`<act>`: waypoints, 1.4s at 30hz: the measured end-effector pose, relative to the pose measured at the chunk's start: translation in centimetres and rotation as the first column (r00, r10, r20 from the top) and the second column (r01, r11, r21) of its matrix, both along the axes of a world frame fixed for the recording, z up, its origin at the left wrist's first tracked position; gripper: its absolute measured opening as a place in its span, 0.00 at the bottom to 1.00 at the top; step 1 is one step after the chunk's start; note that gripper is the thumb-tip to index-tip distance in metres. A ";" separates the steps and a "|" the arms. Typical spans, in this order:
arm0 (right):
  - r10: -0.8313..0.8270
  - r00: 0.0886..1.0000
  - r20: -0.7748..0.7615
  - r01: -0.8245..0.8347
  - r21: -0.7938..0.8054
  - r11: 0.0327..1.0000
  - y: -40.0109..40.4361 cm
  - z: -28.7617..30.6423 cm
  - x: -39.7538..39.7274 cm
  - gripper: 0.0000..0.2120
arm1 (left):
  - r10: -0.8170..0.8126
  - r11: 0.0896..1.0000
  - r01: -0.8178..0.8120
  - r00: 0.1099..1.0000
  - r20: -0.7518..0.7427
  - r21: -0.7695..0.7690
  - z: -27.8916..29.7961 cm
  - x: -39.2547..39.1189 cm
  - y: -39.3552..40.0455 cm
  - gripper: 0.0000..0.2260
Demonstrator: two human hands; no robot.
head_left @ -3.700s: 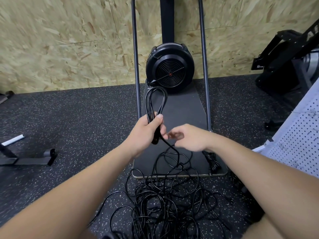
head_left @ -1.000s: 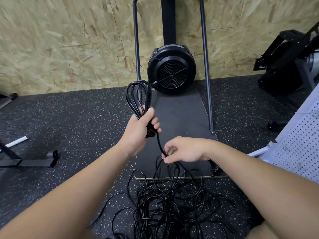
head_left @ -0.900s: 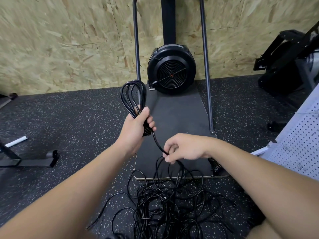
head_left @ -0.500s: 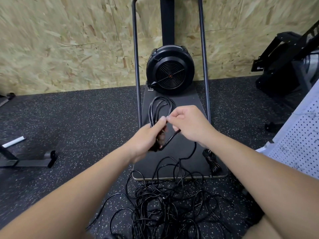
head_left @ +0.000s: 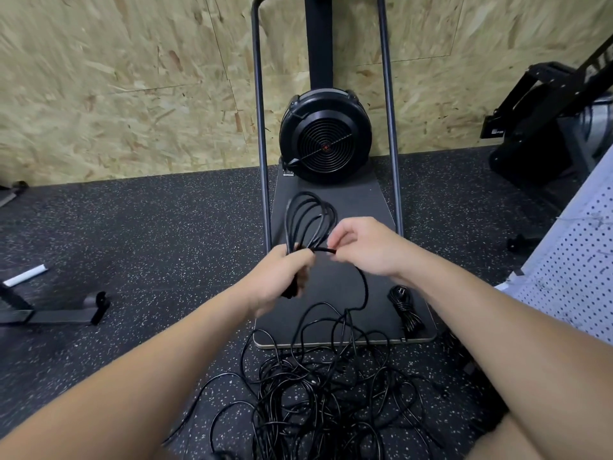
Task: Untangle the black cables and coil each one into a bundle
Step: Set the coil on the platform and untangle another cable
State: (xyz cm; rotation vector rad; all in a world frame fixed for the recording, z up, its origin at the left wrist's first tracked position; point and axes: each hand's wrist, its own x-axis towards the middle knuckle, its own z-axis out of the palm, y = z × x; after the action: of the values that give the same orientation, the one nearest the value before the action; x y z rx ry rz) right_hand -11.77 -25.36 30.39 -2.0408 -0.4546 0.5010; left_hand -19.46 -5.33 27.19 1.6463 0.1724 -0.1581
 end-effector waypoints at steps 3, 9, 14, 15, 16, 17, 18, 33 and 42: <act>0.113 0.993 -0.028 -0.116 -0.204 0.972 -1.2 -1.0 0.3 0.11 | 0.056 0.991 -0.056 0.998 -0.001 -0.119 0.5 0.2 0.4 0.06; 0.063 0.998 -0.001 -0.062 -0.098 0.993 -1.9 -0.5 0.9 0.11 | 0.111 0.983 -0.100 0.992 0.065 -0.156 0.8 0.8 1.9 0.10; -0.052 0.997 0.049 0.047 0.099 0.994 -1.6 1.2 0.8 0.15 | 0.088 0.993 -0.095 0.992 0.087 0.072 0.0 0.8 2.9 0.19; -0.054 0.998 0.029 0.048 0.191 0.980 -1.4 1.7 0.7 0.16 | 0.066 0.989 -0.076 0.994 0.087 0.127 -0.2 0.5 2.6 0.21; -0.045 0.999 0.004 0.041 0.287 0.957 -1.0 2.1 0.5 0.15 | 0.039 0.987 -0.051 0.996 0.083 0.155 -0.4 0.2 2.1 0.23; -0.033 0.999 -0.011 0.035 0.362 0.931 -0.7 2.6 0.2 0.14 | 0.007 0.986 -0.021 0.997 0.081 0.166 -0.6 -0.1 1.5 0.23; -0.032 0.999 -0.009 0.033 0.406 0.913 -0.3 2.8 -0.2 0.13 | -0.029 0.985 0.015 0.996 0.083 0.173 -0.7 -0.4 0.8 0.24; -0.305 0.773 0.556 0.335 0.050 0.941 0.0 2.7 -0.5 0.28 | -0.192 0.954 0.147 0.969 0.157 0.260 0.2 -1.8 -3.2 0.22; 0.062 0.936 -0.346 0.163 0.583 0.796 0.8 1.8 -0.4 0.09 | -0.126 0.963 0.095 0.986 0.110 0.252 -1.0 -1.1 -2.8 0.10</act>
State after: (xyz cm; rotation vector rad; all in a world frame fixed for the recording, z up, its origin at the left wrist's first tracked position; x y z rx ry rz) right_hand -12.13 -24.54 32.18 -1.3007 -0.2881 0.5821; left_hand -20.60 -8.15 26.18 1.9094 0.0029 -0.1214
